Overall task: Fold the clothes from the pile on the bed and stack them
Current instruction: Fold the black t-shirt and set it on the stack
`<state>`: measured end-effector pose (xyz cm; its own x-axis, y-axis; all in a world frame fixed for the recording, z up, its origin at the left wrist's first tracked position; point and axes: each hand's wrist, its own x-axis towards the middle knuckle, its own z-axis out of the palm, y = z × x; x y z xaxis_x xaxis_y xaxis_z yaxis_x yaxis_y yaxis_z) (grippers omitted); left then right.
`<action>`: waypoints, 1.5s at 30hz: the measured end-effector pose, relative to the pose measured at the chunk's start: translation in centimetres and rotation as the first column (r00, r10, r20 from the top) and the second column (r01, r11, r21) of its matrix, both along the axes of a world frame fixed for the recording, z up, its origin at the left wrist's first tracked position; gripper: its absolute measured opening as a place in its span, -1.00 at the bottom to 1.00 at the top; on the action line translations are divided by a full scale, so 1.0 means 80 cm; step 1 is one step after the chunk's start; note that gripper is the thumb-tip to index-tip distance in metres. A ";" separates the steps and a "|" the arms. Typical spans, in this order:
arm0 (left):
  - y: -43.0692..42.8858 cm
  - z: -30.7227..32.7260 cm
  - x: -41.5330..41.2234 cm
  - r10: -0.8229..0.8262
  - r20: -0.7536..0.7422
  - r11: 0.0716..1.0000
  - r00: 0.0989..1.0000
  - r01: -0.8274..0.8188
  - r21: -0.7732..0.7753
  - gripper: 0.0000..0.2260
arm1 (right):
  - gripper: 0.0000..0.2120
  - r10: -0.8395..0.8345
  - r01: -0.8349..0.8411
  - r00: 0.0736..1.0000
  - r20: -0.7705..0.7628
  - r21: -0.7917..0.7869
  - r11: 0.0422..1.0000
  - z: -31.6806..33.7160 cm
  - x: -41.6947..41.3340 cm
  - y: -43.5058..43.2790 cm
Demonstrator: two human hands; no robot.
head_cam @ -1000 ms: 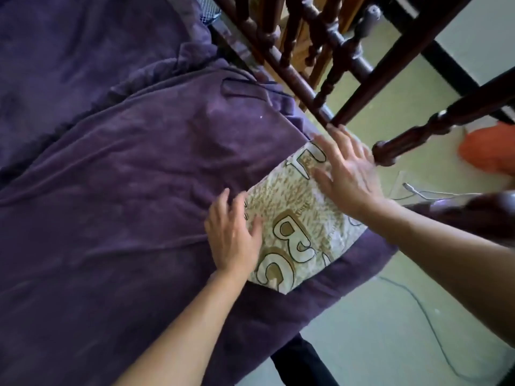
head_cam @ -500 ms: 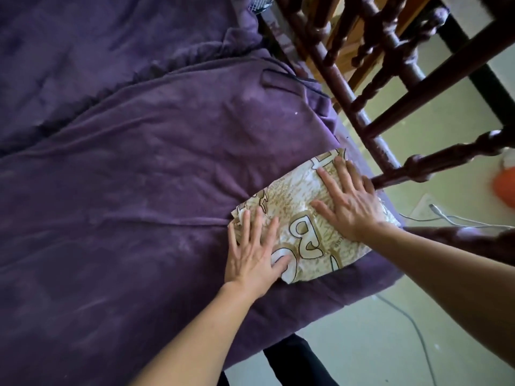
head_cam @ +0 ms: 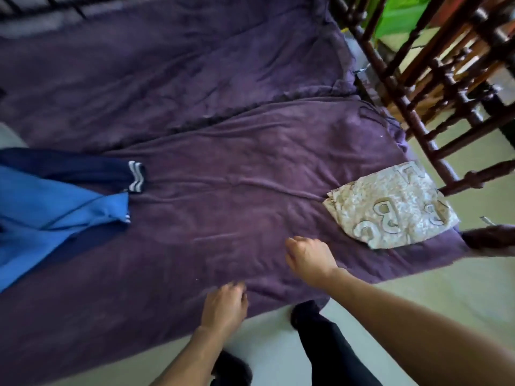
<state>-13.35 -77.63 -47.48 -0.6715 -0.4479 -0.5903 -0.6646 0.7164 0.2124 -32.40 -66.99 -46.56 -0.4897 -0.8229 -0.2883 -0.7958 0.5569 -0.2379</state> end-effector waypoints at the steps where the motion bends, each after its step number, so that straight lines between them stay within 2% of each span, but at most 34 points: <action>1: -0.014 0.009 0.036 0.035 0.004 0.999 0.999 -0.035 -0.003 -0.75 | -0.84 0.021 -0.021 1.000 -0.013 -0.002 1.000 0.008 0.033 -0.019; 4: -0.061 0.041 0.140 0.121 -0.024 0.992 0.992 -0.121 -0.023 -0.77 | -0.93 0.040 -0.040 0.997 0.059 -0.008 0.999 0.034 0.124 -0.084; 7: -0.114 0.079 0.230 0.216 -0.078 0.972 0.973 -0.222 -0.074 -0.82 | -0.80 0.078 -0.084 0.992 0.097 0.065 0.994 0.054 0.197 -0.147; 13: -0.212 0.131 0.365 0.393 -0.167 0.901 0.904 -0.415 -0.128 -0.85 | -0.80 0.192 -0.204 0.973 0.128 0.084 0.975 0.086 0.293 -0.250; 17: -0.269 0.147 0.425 0.449 -0.157 0.865 0.880 -0.472 -0.170 -0.81 | -0.77 0.219 -0.239 0.963 0.155 0.124 0.963 0.088 0.320 -0.320; 22: -0.359 0.145 0.480 0.506 -0.075 0.840 0.859 -0.511 -0.182 -0.78 | -0.76 0.212 -0.245 0.957 0.196 0.165 0.955 0.062 0.352 -0.432; 27: -0.455 0.126 0.521 0.547 -0.008 0.829 0.837 -0.543 -0.135 -0.77 | -0.77 0.208 -0.281 0.939 0.275 0.260 0.924 0.029 0.395 -0.546; 31: -0.518 0.108 0.538 0.566 -0.016 0.819 0.824 -0.565 -0.102 -0.75 | -0.70 0.191 -0.296 0.923 0.335 0.298 0.908 0.016 0.436 -0.613; 39: -0.638 0.069 0.590 0.485 0.006 0.870 0.874 -0.482 -0.105 -0.71 | -0.56 0.159 -0.250 0.921 0.357 0.225 0.942 -0.005 0.515 -0.729; 43: -0.719 0.044 0.608 0.302 -0.099 0.919 0.948 -0.317 -0.235 -0.66 | -0.31 0.103 -0.184 0.924 0.369 0.193 0.964 -0.021 0.562 -0.784; 45: -0.766 0.031 0.607 0.199 -0.166 0.920 0.966 -0.243 -0.309 -0.62 | -0.22 0.032 -0.139 0.919 0.393 0.247 0.959 -0.038 0.584 -0.802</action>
